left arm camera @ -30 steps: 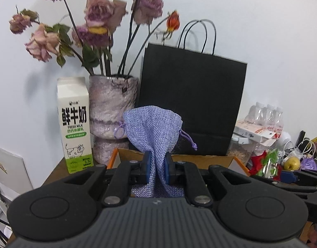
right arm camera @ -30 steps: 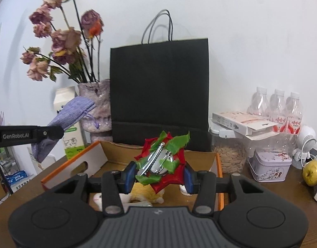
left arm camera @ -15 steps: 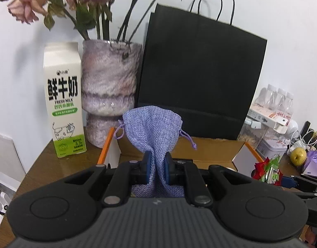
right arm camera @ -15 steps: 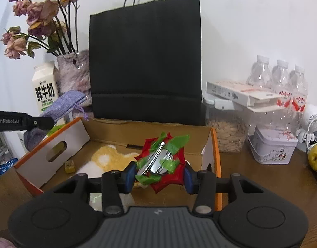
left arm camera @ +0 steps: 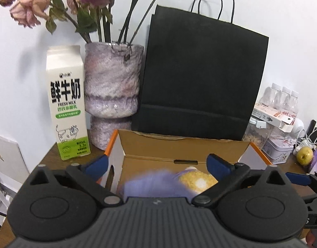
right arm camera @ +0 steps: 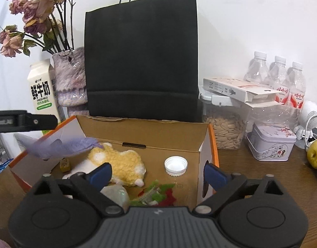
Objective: Organize objects
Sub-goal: 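Open the left gripper while the right gripper opens, dropping pouch and bow into the box, then withdraw both grippers from the box back over the table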
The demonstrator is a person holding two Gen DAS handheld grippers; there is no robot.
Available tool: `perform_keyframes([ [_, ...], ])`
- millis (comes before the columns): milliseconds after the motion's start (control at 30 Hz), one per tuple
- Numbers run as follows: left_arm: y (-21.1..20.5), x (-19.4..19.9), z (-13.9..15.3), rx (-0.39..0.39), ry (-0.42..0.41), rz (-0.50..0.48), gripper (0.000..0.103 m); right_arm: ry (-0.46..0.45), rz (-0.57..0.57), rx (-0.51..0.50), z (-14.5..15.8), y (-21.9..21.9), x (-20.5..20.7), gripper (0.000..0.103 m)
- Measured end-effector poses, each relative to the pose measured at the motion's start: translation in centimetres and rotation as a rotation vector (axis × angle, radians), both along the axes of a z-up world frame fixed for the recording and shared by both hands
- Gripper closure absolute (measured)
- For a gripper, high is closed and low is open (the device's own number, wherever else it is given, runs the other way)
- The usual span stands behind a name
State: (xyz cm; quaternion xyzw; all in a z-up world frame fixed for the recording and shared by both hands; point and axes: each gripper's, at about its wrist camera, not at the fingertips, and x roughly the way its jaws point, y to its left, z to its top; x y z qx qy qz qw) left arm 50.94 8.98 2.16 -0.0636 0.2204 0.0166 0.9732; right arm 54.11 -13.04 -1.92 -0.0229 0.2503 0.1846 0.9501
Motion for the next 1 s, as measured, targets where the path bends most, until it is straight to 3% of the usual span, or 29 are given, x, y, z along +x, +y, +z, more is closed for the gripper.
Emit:
perform_keyframes([
  [533,-1.1,-1.5,0.8,0.028,-0.038,0.004,0.0,-0.011,0.008,0.004,0.8,0.0,-0.8,0.002],
  [1000,-1.2,-5.7,1.6,0.028,-0.065,0.017,0.0,-0.048,0.038,-0.004,2.2,-0.4,-4.0,0.0],
])
